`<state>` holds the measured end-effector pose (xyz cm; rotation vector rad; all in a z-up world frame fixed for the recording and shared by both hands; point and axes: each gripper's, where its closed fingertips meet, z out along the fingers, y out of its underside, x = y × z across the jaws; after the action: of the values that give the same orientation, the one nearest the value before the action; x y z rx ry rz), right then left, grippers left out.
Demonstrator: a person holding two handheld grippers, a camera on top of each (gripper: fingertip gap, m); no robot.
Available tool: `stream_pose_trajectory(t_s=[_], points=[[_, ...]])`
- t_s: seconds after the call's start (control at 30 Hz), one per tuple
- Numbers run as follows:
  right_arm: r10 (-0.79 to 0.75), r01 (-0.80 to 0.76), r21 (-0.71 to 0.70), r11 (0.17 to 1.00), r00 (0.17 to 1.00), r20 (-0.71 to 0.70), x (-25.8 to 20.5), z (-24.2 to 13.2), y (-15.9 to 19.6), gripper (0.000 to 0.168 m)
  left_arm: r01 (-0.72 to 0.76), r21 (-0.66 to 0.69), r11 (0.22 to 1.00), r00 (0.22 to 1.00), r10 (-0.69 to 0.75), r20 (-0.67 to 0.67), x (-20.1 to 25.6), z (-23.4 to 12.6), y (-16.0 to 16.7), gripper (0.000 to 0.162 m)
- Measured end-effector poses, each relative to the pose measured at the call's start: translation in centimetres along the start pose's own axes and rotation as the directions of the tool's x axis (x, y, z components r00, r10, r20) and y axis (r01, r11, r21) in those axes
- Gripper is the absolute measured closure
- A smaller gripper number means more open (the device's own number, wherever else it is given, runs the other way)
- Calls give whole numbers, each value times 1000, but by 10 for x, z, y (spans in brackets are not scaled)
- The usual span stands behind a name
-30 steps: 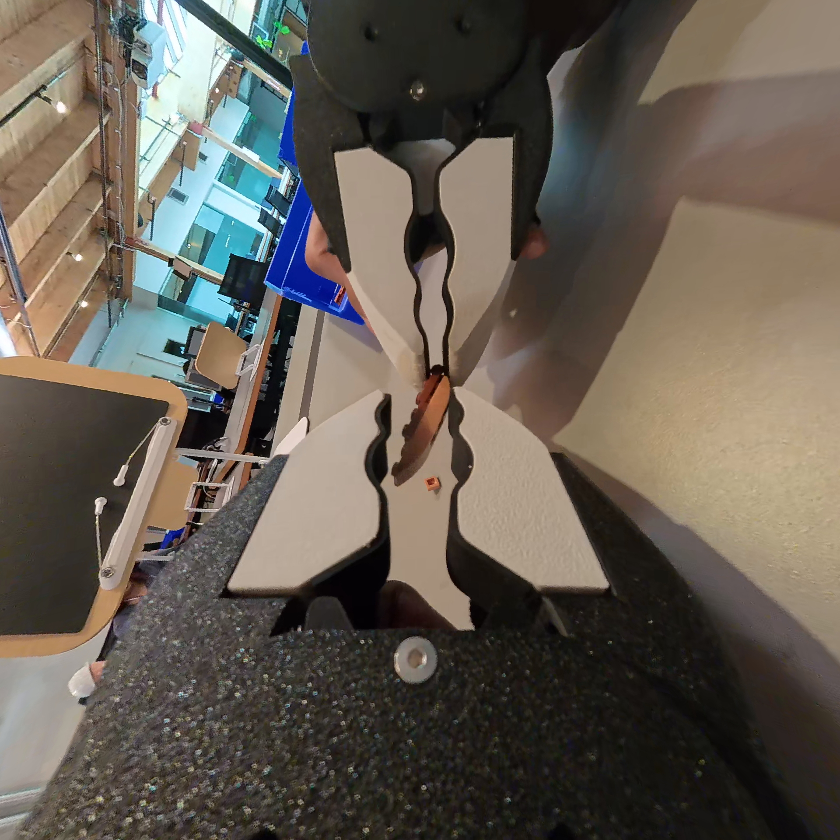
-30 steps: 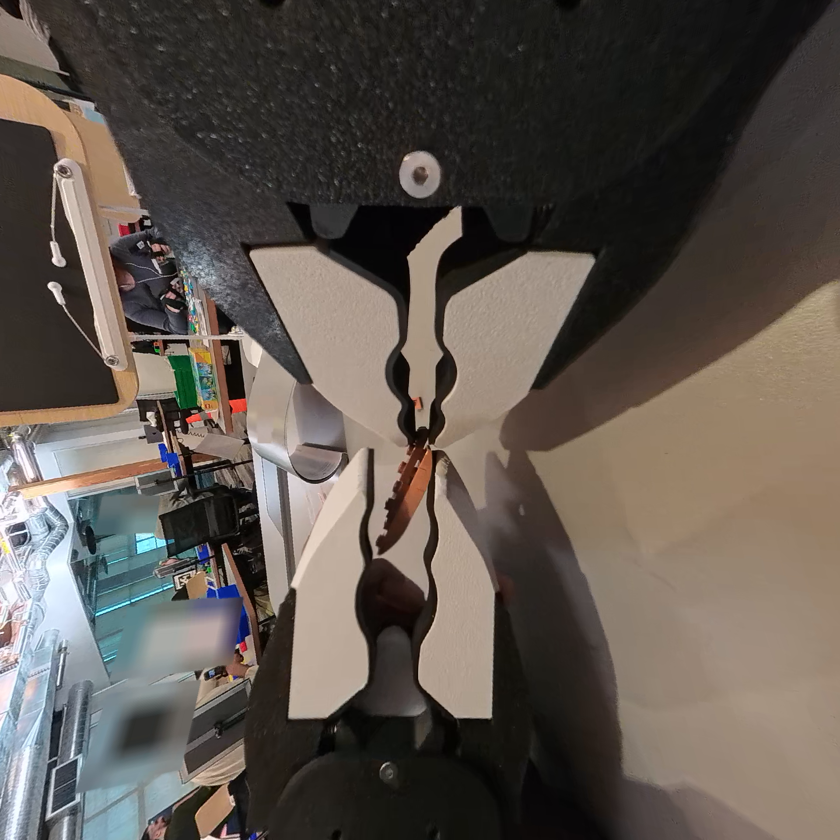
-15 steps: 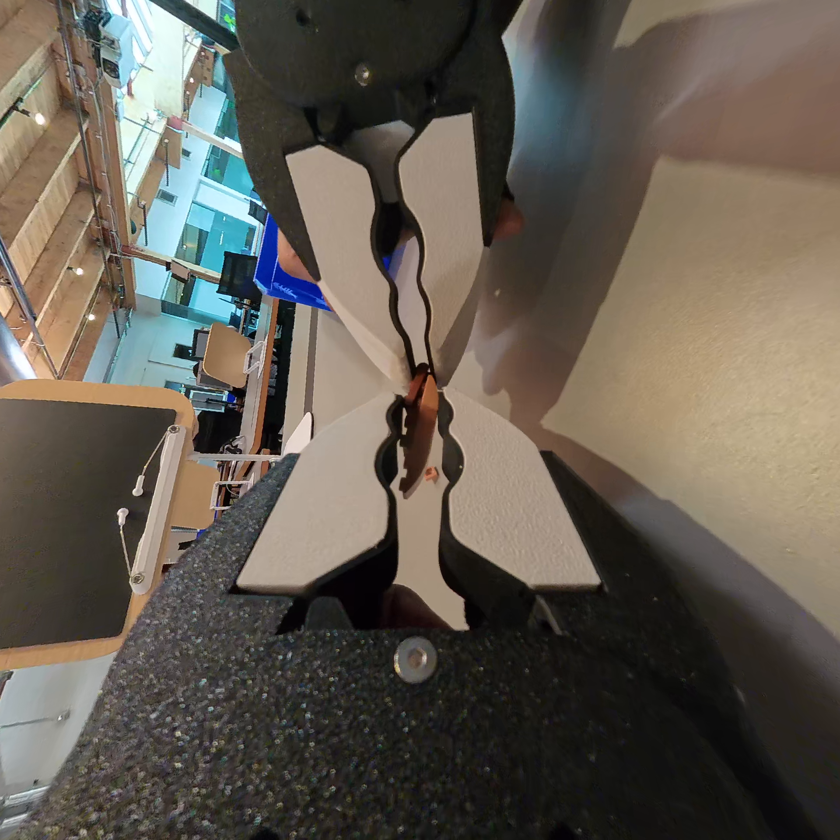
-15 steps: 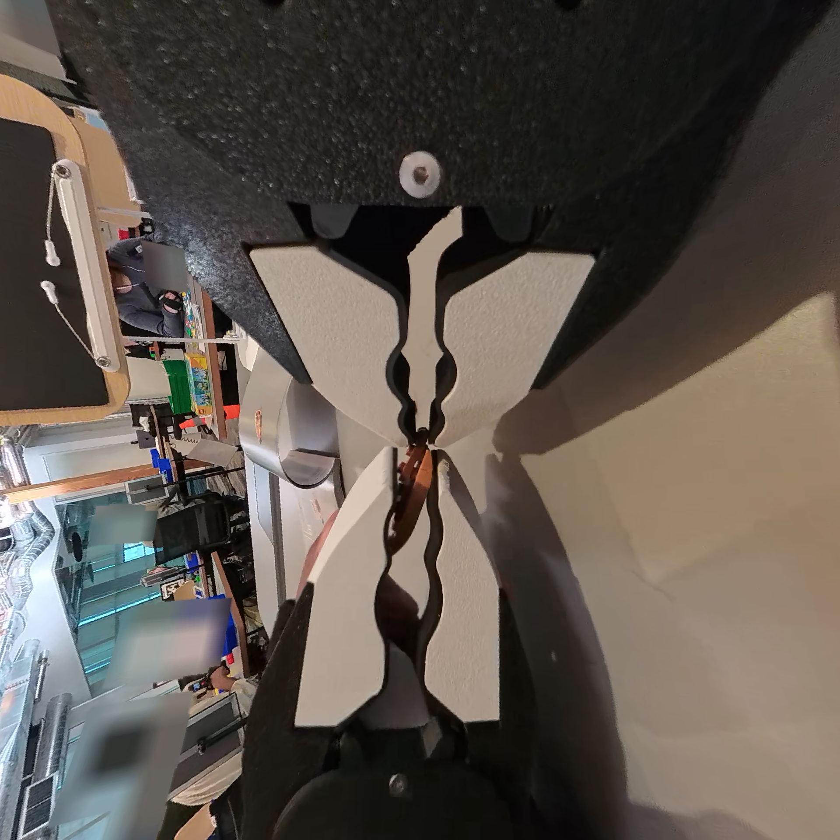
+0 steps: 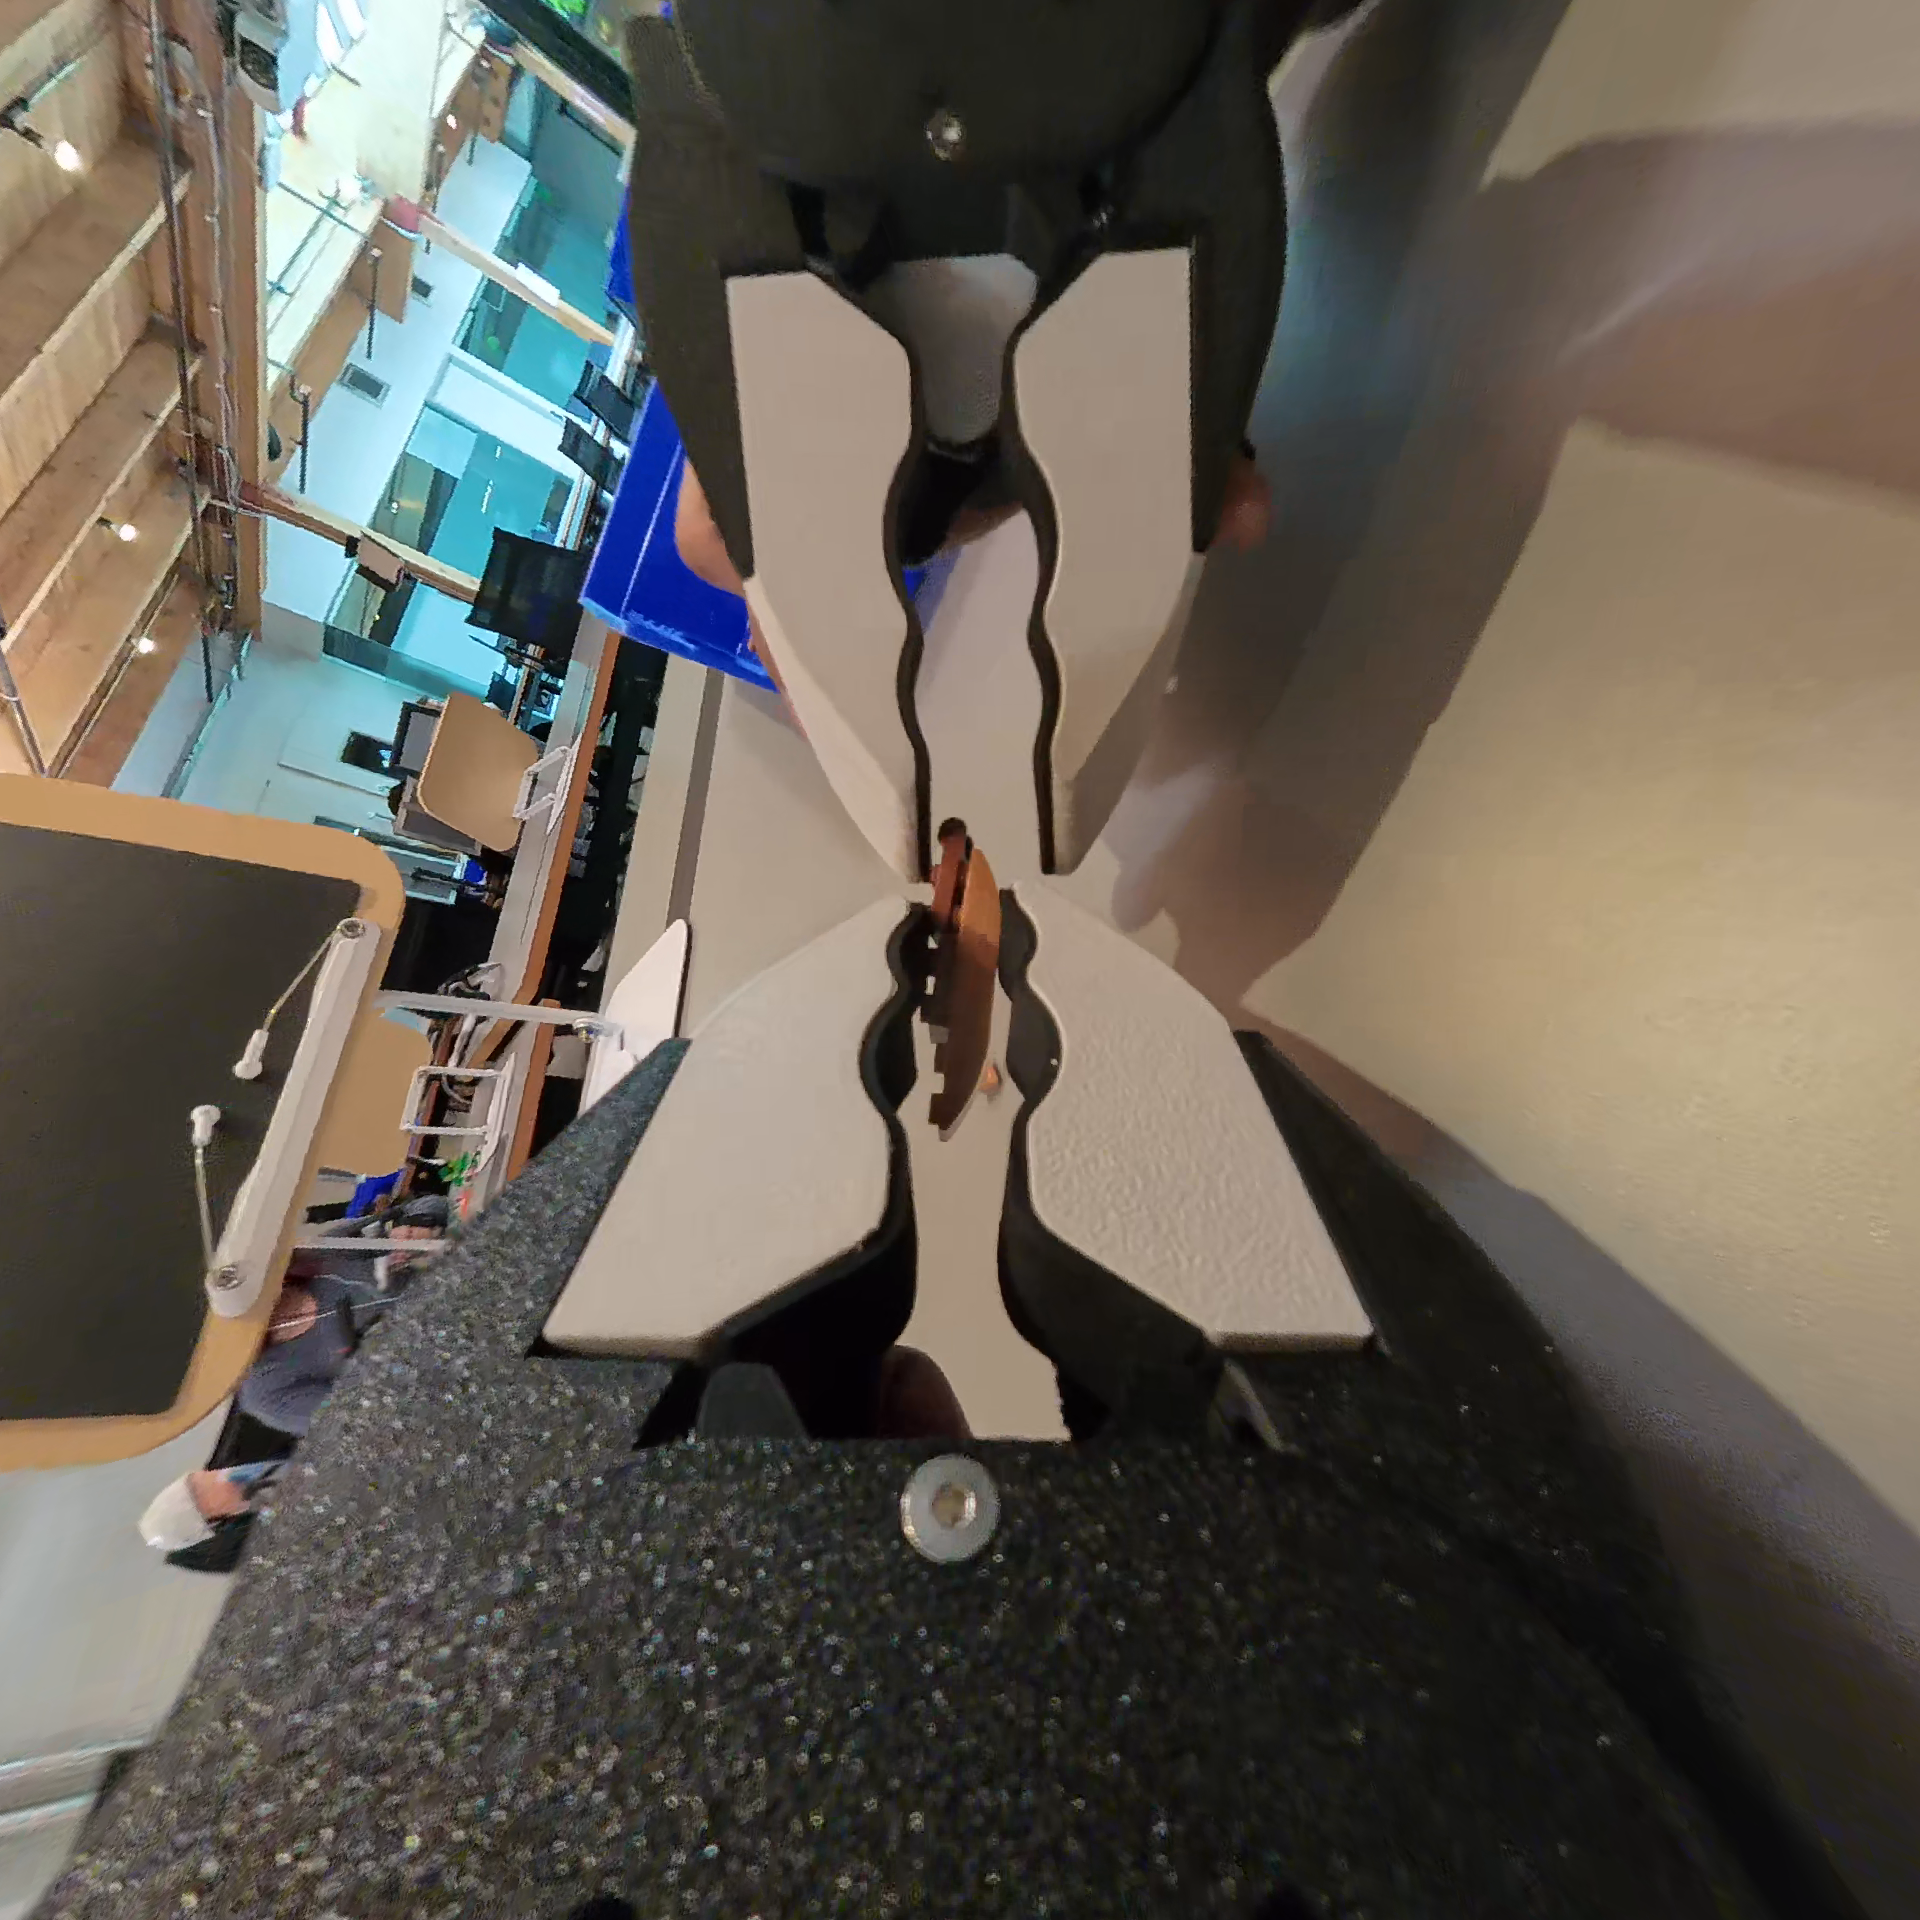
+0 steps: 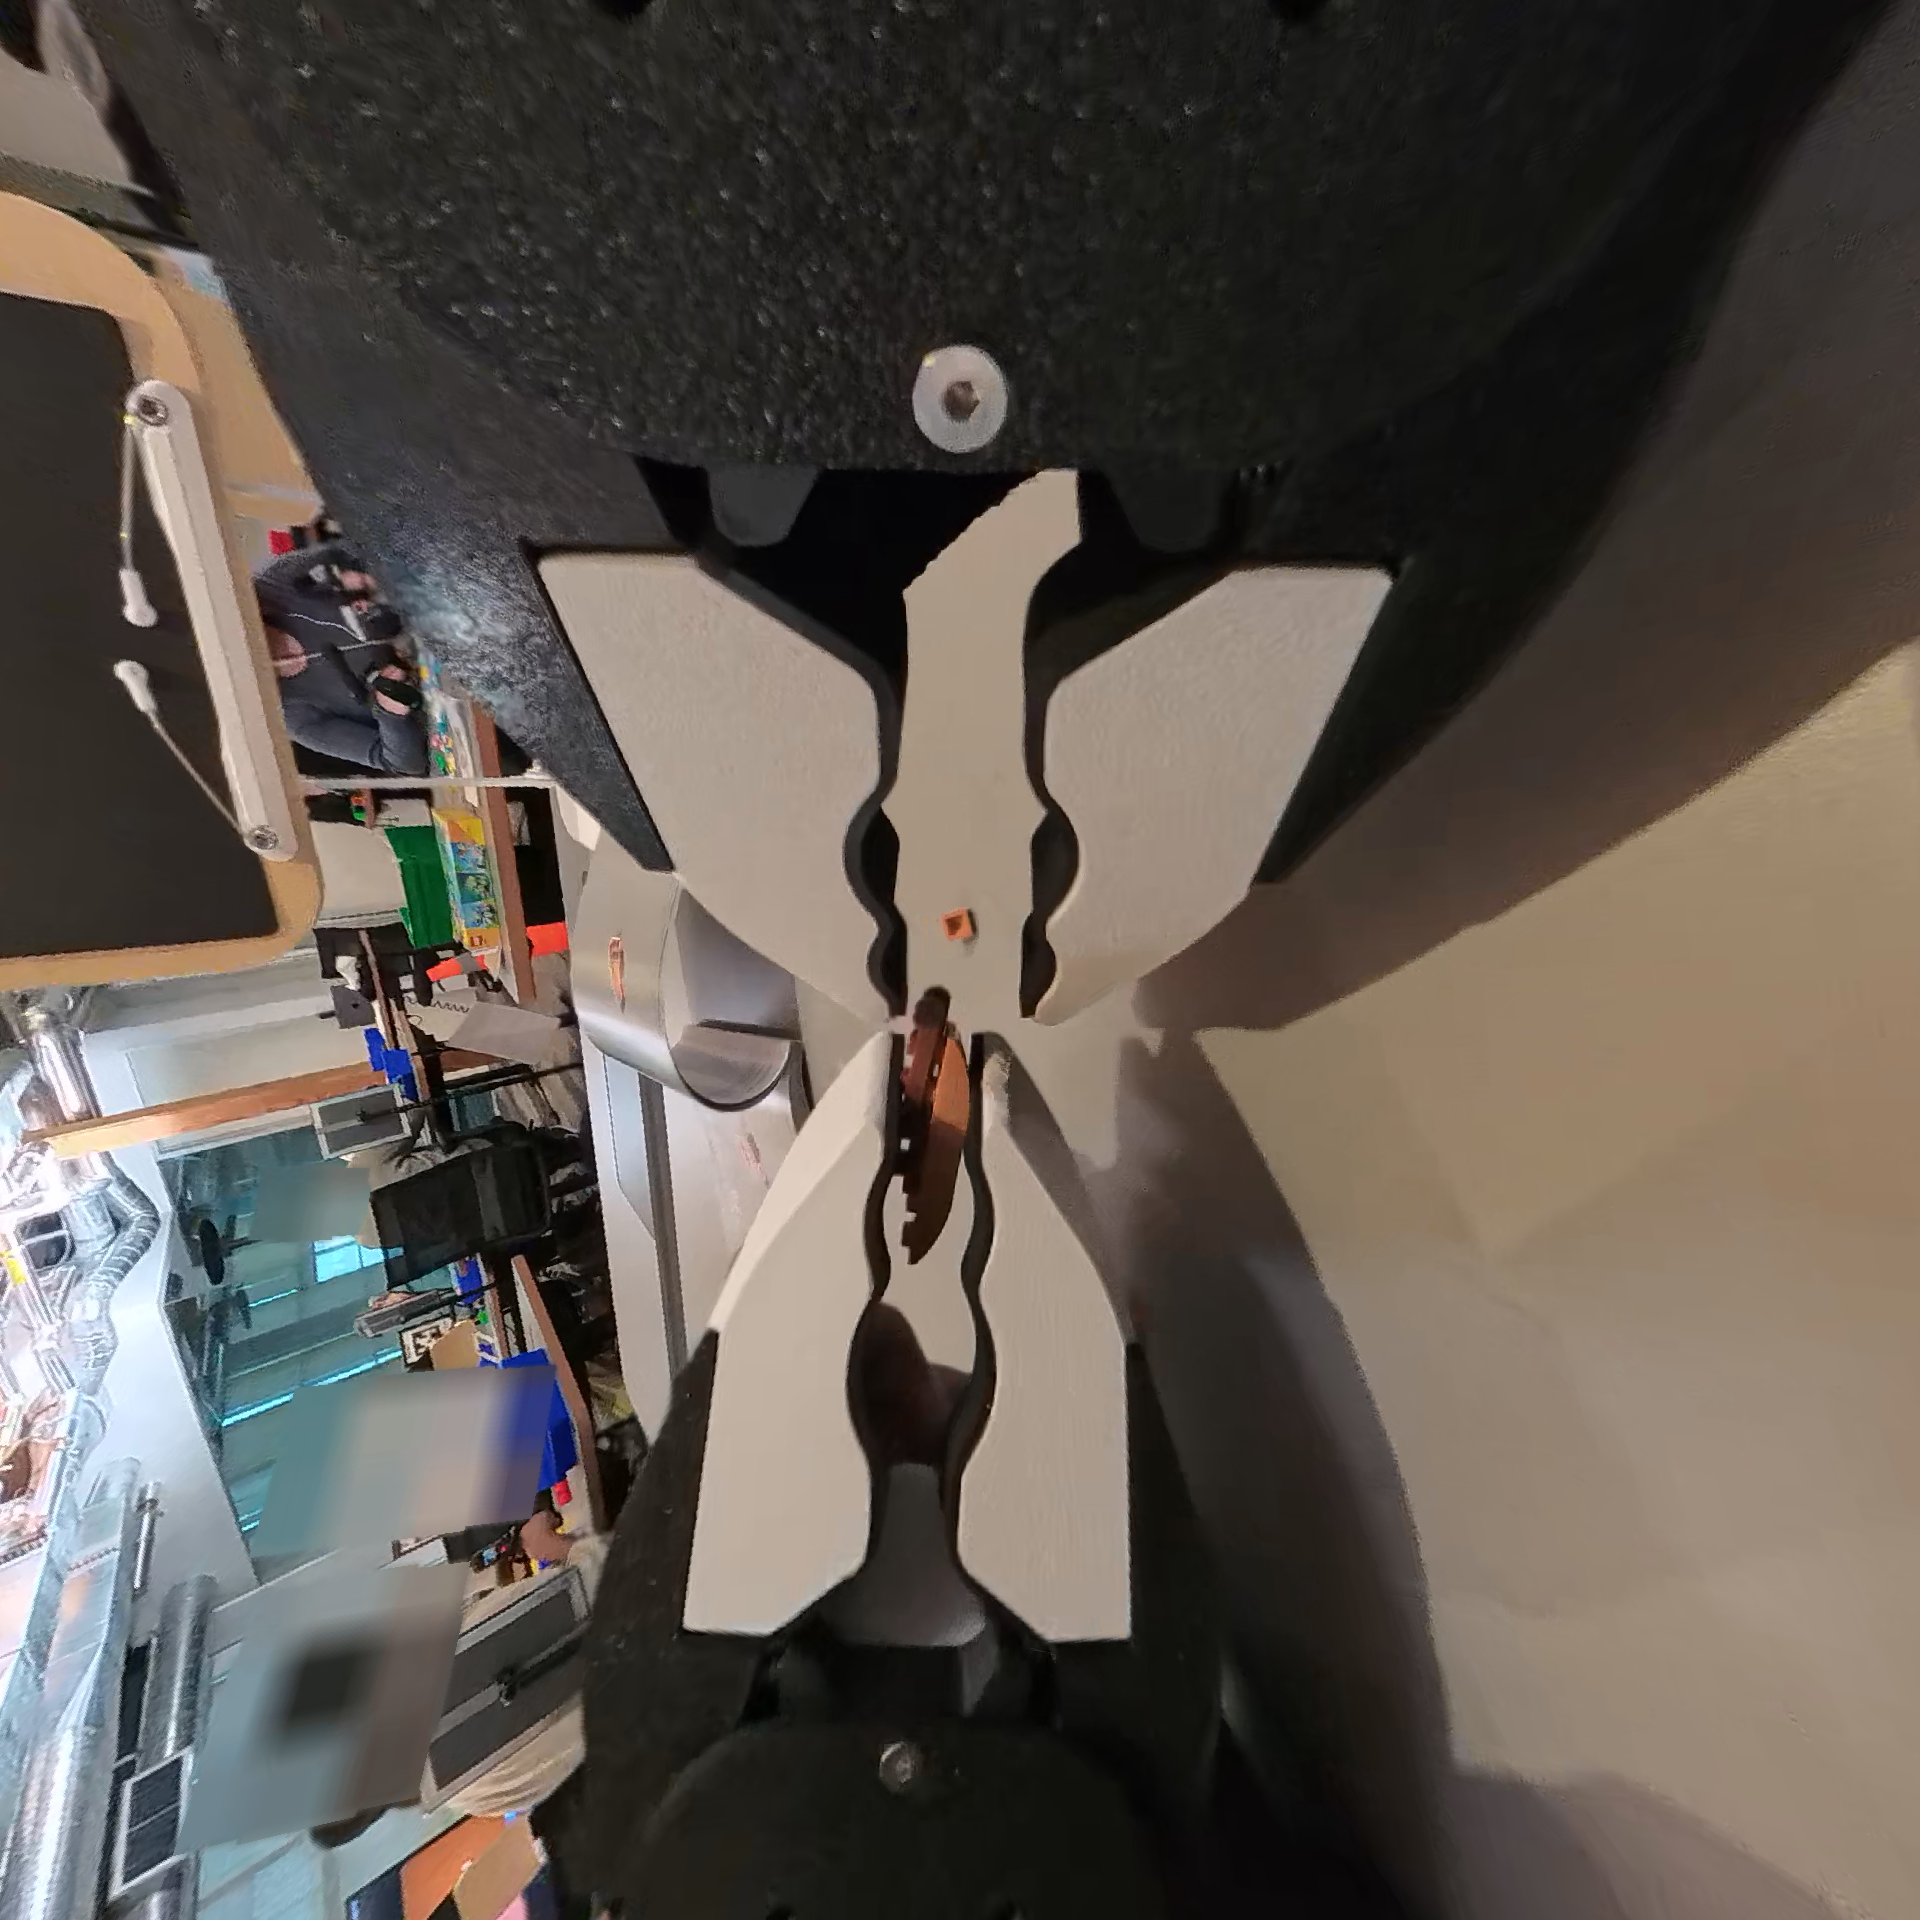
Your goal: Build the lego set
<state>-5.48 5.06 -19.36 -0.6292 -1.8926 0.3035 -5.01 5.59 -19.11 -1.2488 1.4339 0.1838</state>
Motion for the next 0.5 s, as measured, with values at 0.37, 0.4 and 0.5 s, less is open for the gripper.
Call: stream_pose_trajectory(t_s=[0.37, 0.4, 0.5], points=[[101, -103, 88, 991, 995, 24, 4, -5, -10, 156, 49, 43, 998, 999, -48, -17, 0, -2, -6, 149], [104, -106, 90, 990, 994, 28, 4, -5, -10, 157, 48, 43, 998, 999, -47, -21, 0, -2, -6, 148], [105, -108, 91, 990, 994, 41, 2, -5, -10, 160, 37, 39, 999, 999, -36, -33, 3, -1, -7, 149]])
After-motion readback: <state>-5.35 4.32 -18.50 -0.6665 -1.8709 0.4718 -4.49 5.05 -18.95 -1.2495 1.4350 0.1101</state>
